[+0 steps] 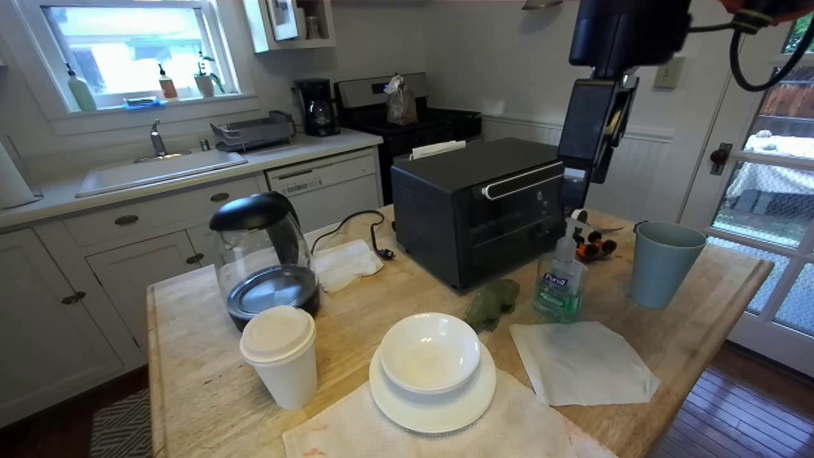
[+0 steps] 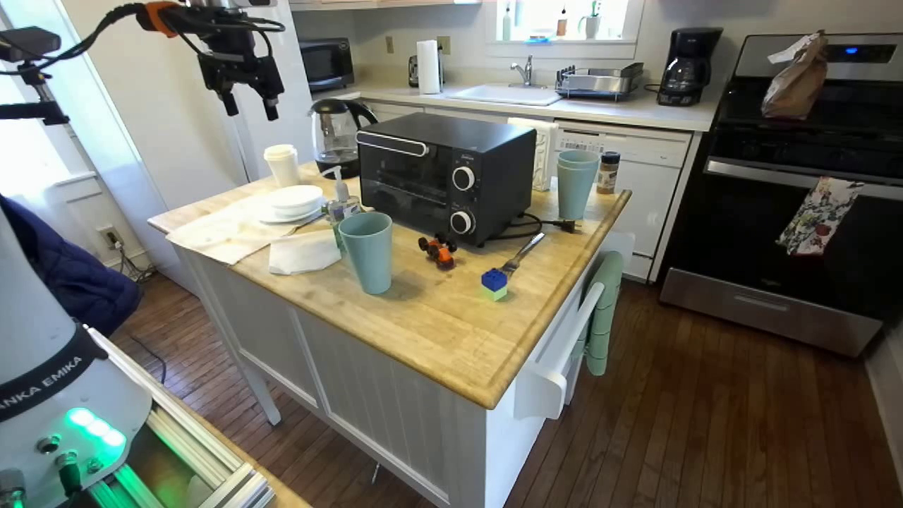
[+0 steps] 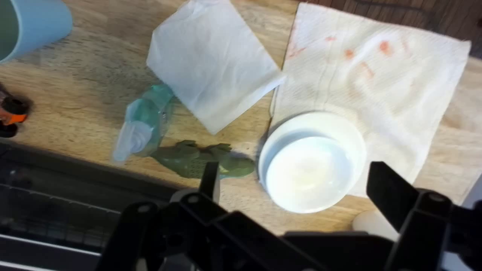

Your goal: Pick up the blue cup and place it upside down on the black oven

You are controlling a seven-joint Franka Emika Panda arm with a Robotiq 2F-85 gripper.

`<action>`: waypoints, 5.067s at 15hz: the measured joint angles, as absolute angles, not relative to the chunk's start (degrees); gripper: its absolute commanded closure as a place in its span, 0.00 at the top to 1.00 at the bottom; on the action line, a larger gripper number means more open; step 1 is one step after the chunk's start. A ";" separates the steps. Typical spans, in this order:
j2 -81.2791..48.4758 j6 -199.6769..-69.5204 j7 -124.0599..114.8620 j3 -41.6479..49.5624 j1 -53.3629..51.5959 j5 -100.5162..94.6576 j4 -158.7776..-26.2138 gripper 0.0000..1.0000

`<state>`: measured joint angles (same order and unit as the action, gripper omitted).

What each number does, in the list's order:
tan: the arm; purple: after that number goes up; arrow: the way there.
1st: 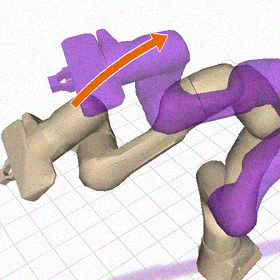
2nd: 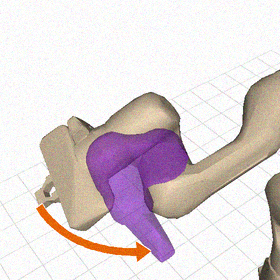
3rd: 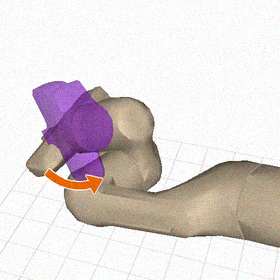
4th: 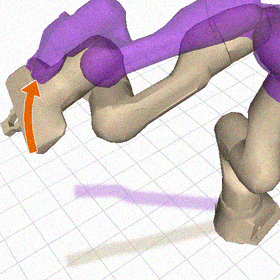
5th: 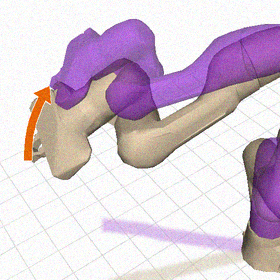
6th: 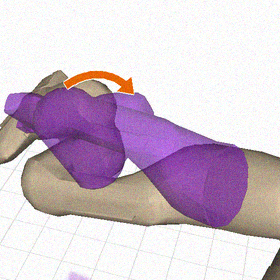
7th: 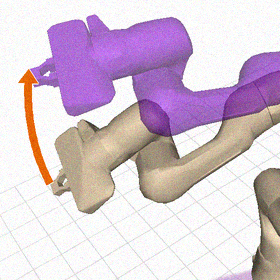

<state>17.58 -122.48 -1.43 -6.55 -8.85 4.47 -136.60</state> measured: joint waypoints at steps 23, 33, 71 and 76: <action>6.81 -118.79 2.05 6.35 5.67 -7.40 -133.96 1.00; 6.76 -122.99 9.32 9.63 8.60 -10.25 -139.00 1.00; -14.25 -132.87 8.90 15.75 13.40 -9.75 -130.62 1.00; -15.20 -131.83 8.90 15.19 13.82 -5.59 -130.03 1.00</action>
